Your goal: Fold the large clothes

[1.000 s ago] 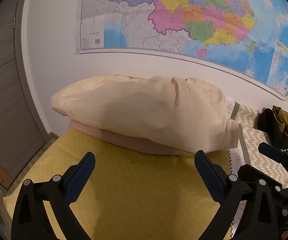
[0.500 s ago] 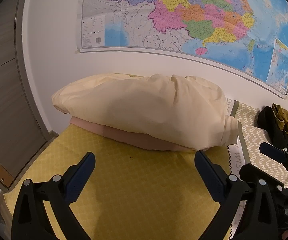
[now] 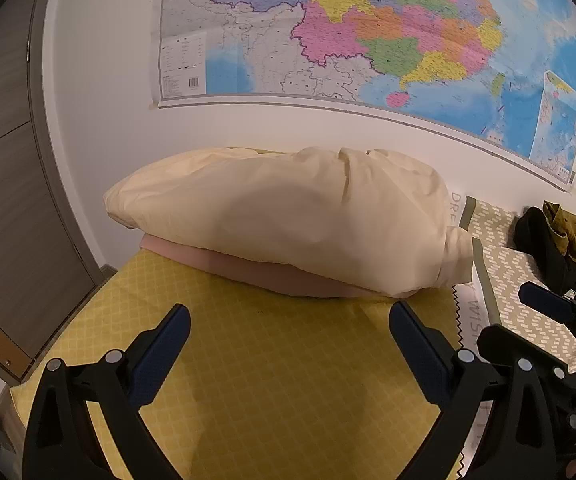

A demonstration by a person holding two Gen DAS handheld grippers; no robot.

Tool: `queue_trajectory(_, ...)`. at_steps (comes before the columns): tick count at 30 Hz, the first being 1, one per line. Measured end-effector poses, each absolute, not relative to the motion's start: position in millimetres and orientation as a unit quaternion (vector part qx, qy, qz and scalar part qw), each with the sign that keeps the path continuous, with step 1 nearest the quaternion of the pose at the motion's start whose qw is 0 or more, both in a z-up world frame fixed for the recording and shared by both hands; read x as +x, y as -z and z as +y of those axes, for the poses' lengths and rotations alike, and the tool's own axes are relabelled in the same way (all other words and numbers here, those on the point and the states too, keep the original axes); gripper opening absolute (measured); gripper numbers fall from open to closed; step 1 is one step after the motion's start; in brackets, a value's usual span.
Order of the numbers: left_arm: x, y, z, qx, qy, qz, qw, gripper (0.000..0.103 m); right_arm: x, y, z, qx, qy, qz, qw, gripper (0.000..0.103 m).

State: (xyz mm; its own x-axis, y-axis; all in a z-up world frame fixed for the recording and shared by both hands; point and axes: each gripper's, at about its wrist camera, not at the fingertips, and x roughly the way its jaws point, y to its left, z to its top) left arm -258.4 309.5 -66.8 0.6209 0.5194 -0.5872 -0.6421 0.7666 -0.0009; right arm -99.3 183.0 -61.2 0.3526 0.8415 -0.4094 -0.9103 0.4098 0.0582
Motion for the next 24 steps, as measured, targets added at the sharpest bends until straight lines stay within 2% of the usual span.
queue_trajectory(24, -260.9, 69.7, 308.5, -0.107, -0.328, 0.293, 0.892, 0.096, -100.4, 62.3, 181.2, -0.09, -0.535, 0.189, 0.819, 0.097)
